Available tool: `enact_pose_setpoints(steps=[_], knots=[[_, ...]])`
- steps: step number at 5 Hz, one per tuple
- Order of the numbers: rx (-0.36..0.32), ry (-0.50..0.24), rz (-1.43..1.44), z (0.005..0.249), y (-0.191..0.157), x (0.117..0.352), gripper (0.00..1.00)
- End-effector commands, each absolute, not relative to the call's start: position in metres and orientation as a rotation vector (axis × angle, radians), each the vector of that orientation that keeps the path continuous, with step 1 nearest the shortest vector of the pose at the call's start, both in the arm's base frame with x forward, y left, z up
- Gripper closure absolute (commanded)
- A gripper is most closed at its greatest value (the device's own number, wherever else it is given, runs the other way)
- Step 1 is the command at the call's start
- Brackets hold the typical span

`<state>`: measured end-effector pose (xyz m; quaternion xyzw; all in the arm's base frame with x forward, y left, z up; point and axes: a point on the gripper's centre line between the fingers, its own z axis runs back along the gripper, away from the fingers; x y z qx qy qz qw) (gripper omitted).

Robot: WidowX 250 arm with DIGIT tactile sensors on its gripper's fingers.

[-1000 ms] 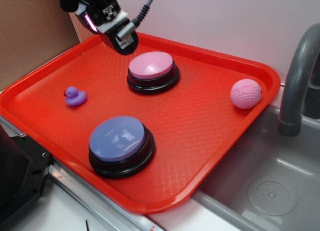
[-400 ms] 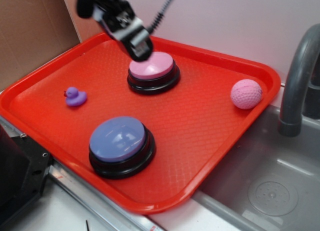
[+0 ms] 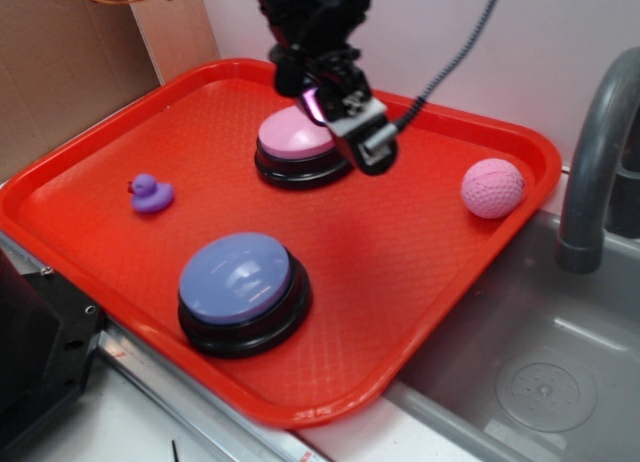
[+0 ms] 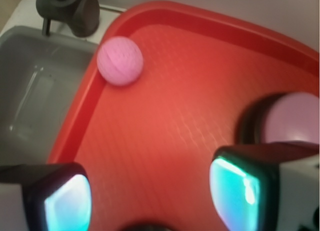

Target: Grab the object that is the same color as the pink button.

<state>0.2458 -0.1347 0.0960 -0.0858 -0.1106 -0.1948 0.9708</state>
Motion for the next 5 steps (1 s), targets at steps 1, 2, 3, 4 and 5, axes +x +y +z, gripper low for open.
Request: enact_pose_setpoints(steps=[1,2,3,4,5], knots=[[-0.189,-0.281,-0.391,0.086,-0.168,0.276,0.0],[-0.192,-0.289,-0.4,0.077,-0.177,0.29,0.0],[-0.2,-0.242,-0.387,0.061,-0.188,0.306,0.0],[-0.203,-0.244,-0.389,0.055,-0.194,0.311,0.0],[-0.212,-0.255,-0.398,0.052,-0.195,0.311,0.17]])
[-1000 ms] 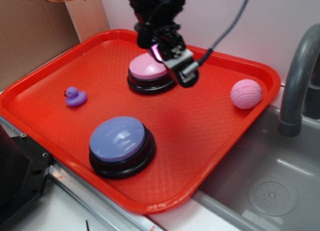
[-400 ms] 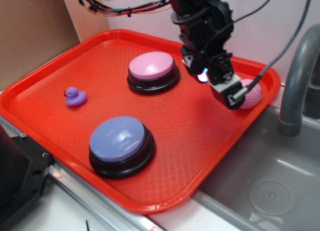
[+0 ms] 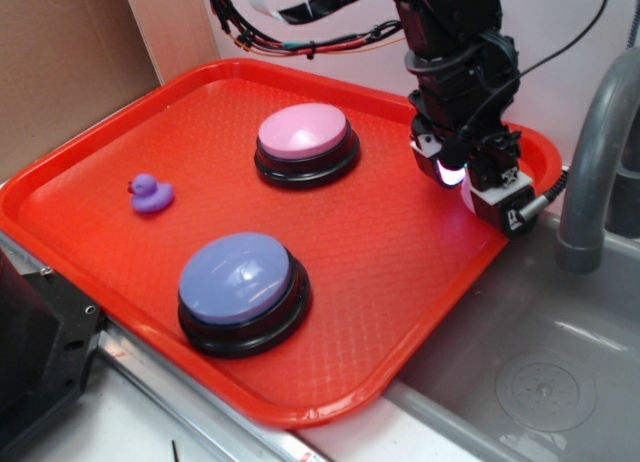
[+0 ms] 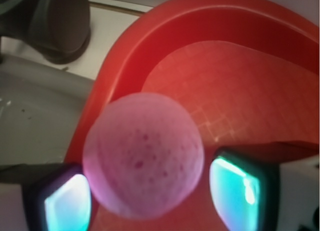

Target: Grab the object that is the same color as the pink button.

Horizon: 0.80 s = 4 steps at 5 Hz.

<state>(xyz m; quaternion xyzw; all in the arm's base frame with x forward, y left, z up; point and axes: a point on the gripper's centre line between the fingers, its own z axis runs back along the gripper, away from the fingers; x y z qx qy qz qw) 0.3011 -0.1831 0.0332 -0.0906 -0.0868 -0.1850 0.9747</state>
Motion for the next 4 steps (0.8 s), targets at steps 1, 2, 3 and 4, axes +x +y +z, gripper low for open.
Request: enact_pose_setpoints(steps=[1,2,3,4], knots=[[-0.204,-0.258,-0.394,0.051,-0.195,0.31,1.0],[-0.203,-0.267,-0.413,0.058,-0.193,0.306,1.0],[-0.189,-0.311,-0.429,0.089,-0.183,0.291,1.0],[-0.139,-0.31,-0.406,0.126,-0.168,0.267,1.0]])
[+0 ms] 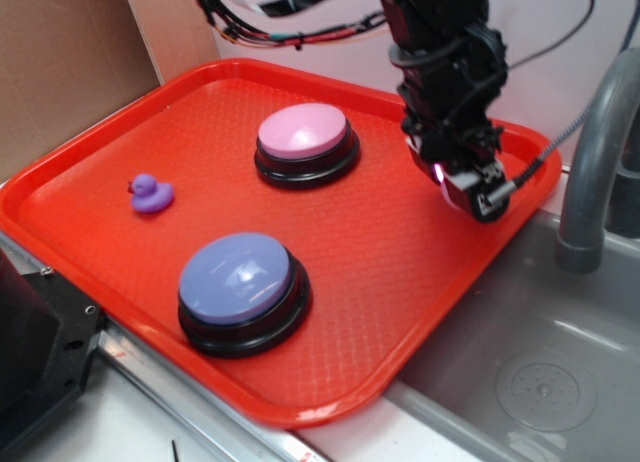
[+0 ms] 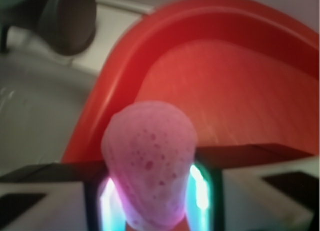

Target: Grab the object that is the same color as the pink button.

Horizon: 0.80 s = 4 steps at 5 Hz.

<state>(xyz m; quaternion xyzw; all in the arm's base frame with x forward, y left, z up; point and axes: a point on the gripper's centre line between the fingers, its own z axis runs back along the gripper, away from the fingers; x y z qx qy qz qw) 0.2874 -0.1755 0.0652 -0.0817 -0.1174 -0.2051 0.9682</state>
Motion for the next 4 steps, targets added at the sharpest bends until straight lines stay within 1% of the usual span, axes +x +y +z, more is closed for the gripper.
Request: enact_pose_setpoints(steps=[1,2,3,4], knots=[[-0.104,-0.264,-0.278,0.153,-0.144,0.243,1.0],[-0.052,-0.196,-0.103,0.164,-0.109,0.218,1.0],[0.024,-0.076,0.084,0.164,-0.066,0.195,1.0],[0.042,-0.054,0.17,0.174,-0.044,0.185,1.0]])
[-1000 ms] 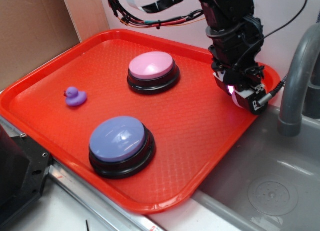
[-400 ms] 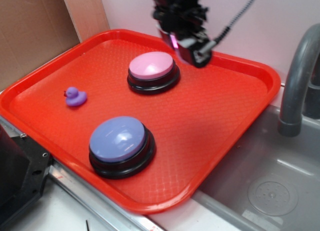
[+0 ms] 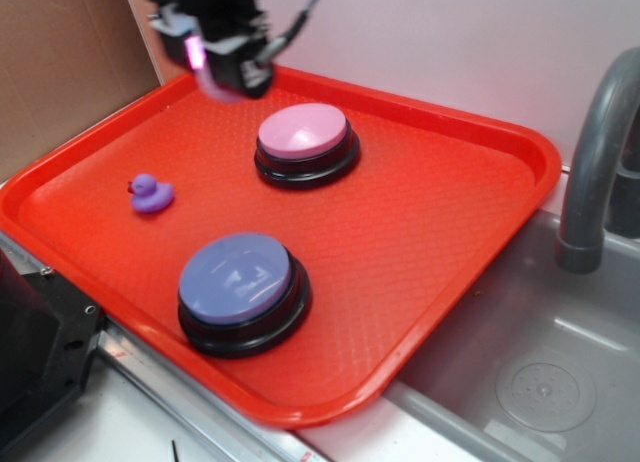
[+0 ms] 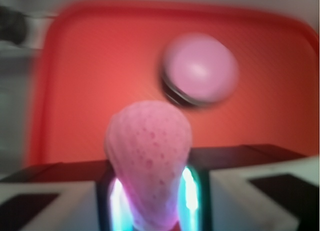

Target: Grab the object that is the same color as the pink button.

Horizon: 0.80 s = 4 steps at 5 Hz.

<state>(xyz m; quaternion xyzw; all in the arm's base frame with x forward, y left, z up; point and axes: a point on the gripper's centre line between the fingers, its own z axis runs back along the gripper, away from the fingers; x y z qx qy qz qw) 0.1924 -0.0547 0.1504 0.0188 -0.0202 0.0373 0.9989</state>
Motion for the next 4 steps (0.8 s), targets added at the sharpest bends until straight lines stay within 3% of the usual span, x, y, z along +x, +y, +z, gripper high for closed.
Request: enact_pose_setpoints(steps=[1,2,4], knots=[[0.058,-0.013,0.237,0.176,-0.033,0.176,1.0],[0.099,-0.079,0.244,0.172,-0.028,0.17,1.0],[0.116,-0.096,0.264,0.166,-0.022,0.161,1.0]])
